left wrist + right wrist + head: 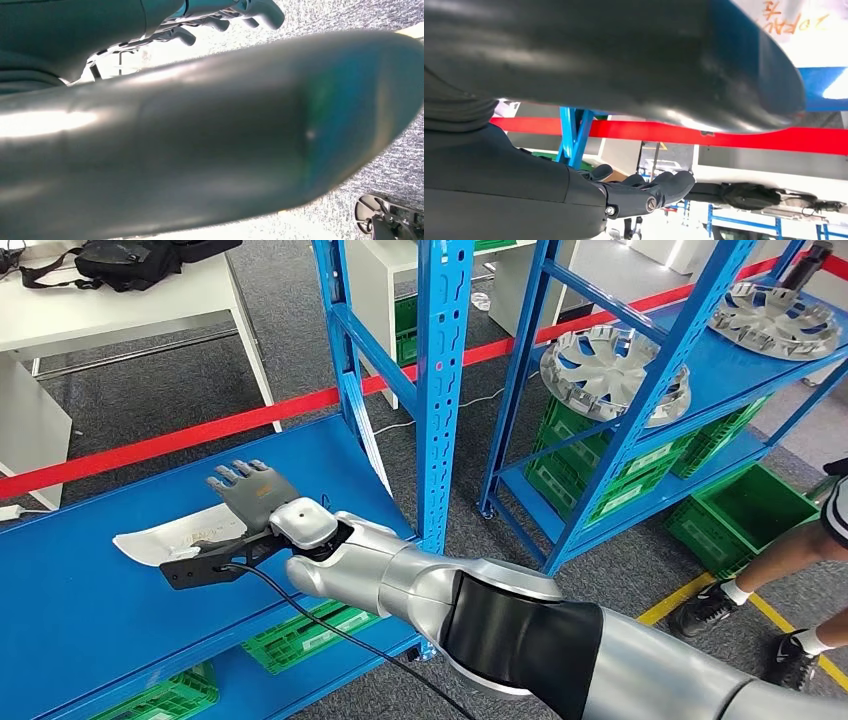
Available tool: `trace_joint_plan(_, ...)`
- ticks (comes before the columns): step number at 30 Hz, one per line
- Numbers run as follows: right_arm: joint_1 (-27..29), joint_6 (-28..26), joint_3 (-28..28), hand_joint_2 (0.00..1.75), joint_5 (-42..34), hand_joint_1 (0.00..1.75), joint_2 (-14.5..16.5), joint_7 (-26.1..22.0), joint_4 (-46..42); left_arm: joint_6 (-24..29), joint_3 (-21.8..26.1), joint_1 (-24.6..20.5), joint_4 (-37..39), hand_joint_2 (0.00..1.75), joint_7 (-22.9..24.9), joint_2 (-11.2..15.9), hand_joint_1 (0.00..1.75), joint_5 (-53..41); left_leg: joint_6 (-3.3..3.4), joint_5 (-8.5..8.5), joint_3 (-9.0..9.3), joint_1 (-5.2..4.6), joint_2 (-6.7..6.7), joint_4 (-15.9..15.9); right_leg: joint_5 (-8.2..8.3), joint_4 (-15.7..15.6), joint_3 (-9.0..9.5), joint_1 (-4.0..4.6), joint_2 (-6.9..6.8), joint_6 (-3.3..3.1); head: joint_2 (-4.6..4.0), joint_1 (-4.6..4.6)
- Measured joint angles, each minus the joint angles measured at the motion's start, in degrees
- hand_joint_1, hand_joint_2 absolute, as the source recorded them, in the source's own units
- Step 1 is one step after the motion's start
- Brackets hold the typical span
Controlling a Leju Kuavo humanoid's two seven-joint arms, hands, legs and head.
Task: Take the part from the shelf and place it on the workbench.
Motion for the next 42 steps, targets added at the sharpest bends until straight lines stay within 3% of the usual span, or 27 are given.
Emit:
trace_joint_plan(2, 0.0, -0.1, 0.0, 0.0, 0.0, 0.0, 0.0, -0.1, 0.2, 0.0, 0.0, 0.0, 0.0, 0.0, -0.2, 0.0, 0.0, 0.0, 0.44, 0.12, 0.33, 0.13, -0.02, -0.6, -0.15, 0.0, 0.06, -0.06, 0.01, 0.38, 0.0, 0.01)
trace_joint_plan(4, -0.1, -0.2, 0.0, 0.0, 0.0, 0.0, 0.0, -0.2, 0.3, 0.0, 0.1, -0.1, 0.0, 0.0, -0.3, -0.2, 0.0, 0.1, 0.91, 0.48, 0.98, 0.5, -0.09, -1.5, -1.38, 2.1, -0.8, -0.17, 0.58, 0.83, 0.0, 0.1)
trace_joint_plan(7, 0.2, -0.3, 0.0, 0.0, 0.0, 0.0, -0.2, -0.3, 0.5, 0.0, 0.3, -0.2, 0.0, 0.0, -0.2, -0.3, 0.0, 0.2, 1.18, 0.56, 1.29, 0.73, -0.29, -1.9, -5.99, 12.5, -6.3, -0.7, 1.39, 1.5, 0.0, 0.29)
trace_joint_plan(8, 0.5, -0.3, 0.0, 0.0, 0.0, 0.0, -0.3, -0.4, 0.6, 0.0, 0.5, -0.2, 0.0, 0.0, -0.1, -0.3, 0.0, 0.2, 1.1, 0.46, 1.3, 0.79, -0.43, -1.8, -6.67, 15.4, -8.08, -0.98, 1.44, 1.72, 0.0, 0.3)
trace_joint_plan(9, 0.7, -0.4, 0.0, 0.0, 0.1, 0.0, -0.4, -0.5, 0.7, 0.0, 0.5, -0.1, 0.0, 0.0, -0.1, -0.3, 0.0, 0.2, 0.91, 0.33, 1.31, 0.9, -0.61, -1.7, -6.24, 16.3, -8.95, -1.26, 1.45, 1.94, 0.0, 0.31)
trace_joint_plan(10, 0.8, -0.4, 0.0, 0.0, 0.1, 0.0, -0.4, -0.6, 0.8, 0.0, 0.6, -0.1, 0.0, 0.0, -0.1, -0.3, 0.0, 0.2, 0.6, 0.14, 1.34, 1.08, -0.81, -1.5, -4.65, 14.8, -8.56, -1.55, 1.45, 2.15, 0.0, 0.33)
trace_joint_plan(11, 0.8, -0.5, 0.0, 0.0, 0.1, 0.0, -0.5, -0.7, 0.9, 0.0, 0.7, -0.1, 0.0, 0.0, -0.1, -0.4, 0.0, 0.2, 0.19, -0.13, 1.37, 1.32, -1.01, -1.2, -2.35, 11.2, -7.06, -1.85, 1.45, 2.4, 0.0, 0.35)
trace_joint_plan(13, 0.7, -0.8, 0.0, 0.0, 0.2, 0.0, -0.4, -0.8, 0.9, 0.0, 0.7, -0.2, 0.0, 0.0, -0.1, -0.5, 0.0, 0.2, -0.88, -0.77, 1.29, 1.57, -1.38, -0.4, 0.53, 4.1, -3.75, -2.1, 1.77, 2.68, 0.0, 0.44)
trace_joint_plan(15, 0.7, -1.0, 0.0, 0.0, 0.2, 0.0, -0.4, -0.8, 0.9, 0.0, 0.8, -0.2, 0.0, 0.0, -0.2, -0.4, 0.0, 0.1, -1.87, -1.05, 1.24, 1.57, -1.63, -0.2, 0.68, 1.8, -2.62, -1.91, 2.1, 2.16, 0.0, 0.48)
trace_joint_plan(17, 0.6, -1.2, 0.0, 0.0, 0.3, 0.0, -0.3, -0.9, 0.9, 0.0, 0.8, -0.2, 0.0, 0.0, -0.2, -0.5, 0.0, 0.1, -2.69, -0.96, 1.38, 1.72, -1.69, -0.6, 0.74, 1.8, -2.56, -1.81, 2.1, 1.07, 0.0, 0.49)
trace_joint_plan(19, 0.4, -1.3, 0.0, 0.0, 0.3, 0.0, 0.0, -0.9, 0.9, 0.0, 0.8, -0.2, 0.0, 0.0, -0.2, -0.5, 0.0, 0.1, -3.11, -1.91, 0.75, 1.82, -1.31, 0.8, 0.77, 1.5, -2.2, -1.88, 2.02, 0.07, 0.0, 0.39)
trace_joint_plan(20, 0.3, -1.4, 0.0, 0.0, 0.3, 0.0, 0.1, -0.9, 0.8, 0.0, 0.8, -0.3, 0.0, 0.0, -0.2, -0.5, 0.0, 0.1, -3.12, -3.18, -0.47, 1.76, -1.08, 3.4, 0.72, 1.4, -1.98, -1.89, 1.95, -0.36, 0.0, 0.32)
trace_joint_plan(23, 0.5, -1.4, 0.0, 0.0, 0.3, 0.0, 0.2, -0.9, 0.8, 0.0, 0.8, -0.2, 0.0, 0.0, -0.2, -0.5, 0.0, 0.1, -2.85, -7.42, -6.51, 1.3, -0.8, 14.9, 0.28, 1.4, -1.6, -1.46, 1.75, -1.11, 0.0, 0.22)
trace_joint_plan(24, 0.6, -1.4, 0.0, 0.0, 0.3, 0.0, 0.2, -0.9, 0.8, 0.0, 0.8, -0.1, 0.0, 0.0, -0.2, -0.5, 0.0, 0.1, -2.7, -7.35, -7.69, 1.17, -0.8, 16.6, 0.14, 1.4, -1.46, -1.31, 1.73, -1.22, 0.0, 0.23)
trace_joint_plan(25, 0.7, -1.5, 0.0, 0.0, 0.3, 0.0, 0.2, -0.9, 0.8, 0.0, 0.8, -0.1, 0.0, 0.0, -0.2, -0.5, 0.0, 0.1, -2.48, -6.05, -7.65, 1.06, -0.79, 15.9, -0.03, 1.4, -1.24, -1.21, 1.73, -1.23, 0.0, 0.22)
trace_joint_plan(27, 0.7, -1.6, 0.0, 0.0, 0.3, 0.0, 0.3, -1.0, 0.8, 0.0, 0.9, -0.1, 0.0, 0.0, -0.2, -0.5, 0.0, 0.1, -1.96, -1.66, -4.63, 0.88, -0.63, 8.7, -0.5, 1.5, -0.58, -1.13, 1.74, -0.99, 0.0, 0.22)
trace_joint_plan(29, 0.6, -2.1, -0.1, 0.87, 0.3, 0.0, 0.4, -1.4, 0.8, 0.0, 0.9, -0.2, 0.0, 0.0, -0.3, -0.5, 0.0, 0.1, -1.45, 0.44, -1.44, 0.57, -0.46, 2.1, -0.94, 1.6, -0.26, -0.85, 1.8, -0.42, 0.0, 0.11)
trace_joint_plan(31, 0.7, -2.6, -0.1, 1.75, 0.2, 0.0, 0.4, -2.2, 0.8, 0.0, 0.9, -0.2, 0.0, 0.0, -0.3, -0.5, 0.0, 0.2, -1.29, 0.32, -0.54, 0.46, -0.54, 0.5, -1.07, 1.7, -0.31, -0.48, 1.8, -0.48, 0.0, 0.22)
trace_joint_plan(34, 1.0, -3.4, -0.2, 1.75, -0.1, 0.0, 0.5, -3.4, 0.8, 0.0, 0.9, -0.1, 0.0, 0.0, -0.4, -0.6, 0.0, 0.3, -1.12, 0.35, -0.56, 0.48, -0.83, 0.4, -0.93, 1.1, 0.04, -0.38, 1.62, -1.47, 0.0, 0.54)
trace_joint_plan(35, 1.0, -3.5, -0.2, 1.75, -0.2, 0.0, 0.6, -3.6, 0.8, 0.0, 0.9, -0.1, 0.0, 0.0, -0.6, -0.6, 0.0, 0.3, -0.96, 0.29, -0.55, 0.45, -0.87, 0.4, -0.89, 0.9, 0.17, -0.37, 1.59, -1.49, 0.0, 0.56)
trace_joint_plan(39, 1.4, -2.8, -0.3, 1.75, -0.7, 0.0, 1.2, -4.5, 0.8, 0.0, 1.0, -0.1, 0.0, 0.0, -1.2, -0.5, 0.0, 0.3, -0.35, 0.16, -0.54, 0.35, -0.87, 0.4, -0.75, 0.3, 0.44, -0.4, 1.55, -1.12, 0.0, 0.59)
trace_joint_plan(42, 1.8, -2.1, -0.3, 1.75, -0.8, 0.0, 1.4, -4.8, 0.8, 0.0, 1.0, -0.1, 0.0, 0.0, -1.4, -0.5, 0.0, 0.3, -0.18, 0.17, -0.54, 0.31, -0.86, 0.4, -0.64, 0.1, 0.51, -0.47, 1.54, -0.35, 0.0, 0.58)
